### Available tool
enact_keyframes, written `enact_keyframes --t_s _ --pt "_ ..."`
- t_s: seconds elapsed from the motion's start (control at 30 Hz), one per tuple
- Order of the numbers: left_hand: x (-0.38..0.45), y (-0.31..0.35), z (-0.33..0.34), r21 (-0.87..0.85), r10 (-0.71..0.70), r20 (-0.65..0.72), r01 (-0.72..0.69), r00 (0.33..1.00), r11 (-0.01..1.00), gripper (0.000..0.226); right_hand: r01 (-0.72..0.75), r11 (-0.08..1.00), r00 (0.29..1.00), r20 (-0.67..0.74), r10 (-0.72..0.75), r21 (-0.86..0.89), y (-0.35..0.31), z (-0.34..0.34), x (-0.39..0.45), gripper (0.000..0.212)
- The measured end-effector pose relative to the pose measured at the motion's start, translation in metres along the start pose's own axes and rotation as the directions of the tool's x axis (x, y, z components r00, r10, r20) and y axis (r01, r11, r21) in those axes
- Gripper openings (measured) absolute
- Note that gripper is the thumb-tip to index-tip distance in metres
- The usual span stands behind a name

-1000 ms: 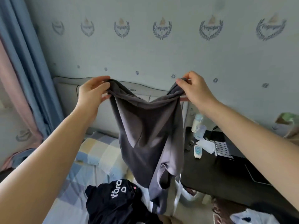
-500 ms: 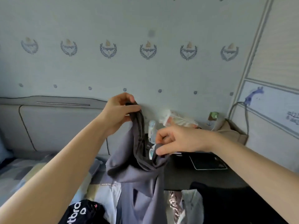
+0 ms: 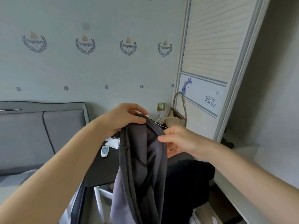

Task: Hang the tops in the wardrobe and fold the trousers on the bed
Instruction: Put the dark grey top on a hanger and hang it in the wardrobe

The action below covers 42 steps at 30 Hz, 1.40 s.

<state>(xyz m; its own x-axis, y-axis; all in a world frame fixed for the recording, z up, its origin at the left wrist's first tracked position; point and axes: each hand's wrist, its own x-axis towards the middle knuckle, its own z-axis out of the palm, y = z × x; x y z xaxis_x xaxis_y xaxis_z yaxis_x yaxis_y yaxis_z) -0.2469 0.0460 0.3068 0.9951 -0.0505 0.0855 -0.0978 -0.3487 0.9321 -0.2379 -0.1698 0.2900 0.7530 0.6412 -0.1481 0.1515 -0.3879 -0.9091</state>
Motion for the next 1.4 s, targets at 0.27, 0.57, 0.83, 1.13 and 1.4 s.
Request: enact_keyframes --t_s 0.27,0.57,0.83,1.13,1.4 --pt "0.005 0.000 0.119 -0.009 0.002 0.288 0.001 0.958 1.000 0.030 0.226 0.808 0.884 -0.463 0.066 0.545 0.010 -0.071 -0.067 0.017" --pt "0.053 -0.056 0.228 0.400 -0.253 0.223 0.149 0.941 0.904 0.038 0.481 0.750 0.638 -0.768 0.055 0.453 0.029 -0.127 -0.116 0.027" --pt "0.082 -0.034 0.232 -0.468 -0.396 0.504 0.628 0.767 0.622 0.026 -0.064 0.992 0.515 -0.855 -0.060 -0.108 0.098 -0.166 -0.159 0.037" --pt "0.091 0.039 0.267 -0.570 -0.114 0.607 0.531 0.786 0.627 0.026 -0.733 0.409 0.661 -0.709 0.244 -0.543 0.185 -0.155 -0.161 0.032" --pt "0.106 0.007 0.285 0.461 -0.139 0.371 -0.052 0.918 0.886 0.073 -0.762 0.564 0.393 -0.920 0.015 -0.317 0.212 -0.206 -0.175 0.011"
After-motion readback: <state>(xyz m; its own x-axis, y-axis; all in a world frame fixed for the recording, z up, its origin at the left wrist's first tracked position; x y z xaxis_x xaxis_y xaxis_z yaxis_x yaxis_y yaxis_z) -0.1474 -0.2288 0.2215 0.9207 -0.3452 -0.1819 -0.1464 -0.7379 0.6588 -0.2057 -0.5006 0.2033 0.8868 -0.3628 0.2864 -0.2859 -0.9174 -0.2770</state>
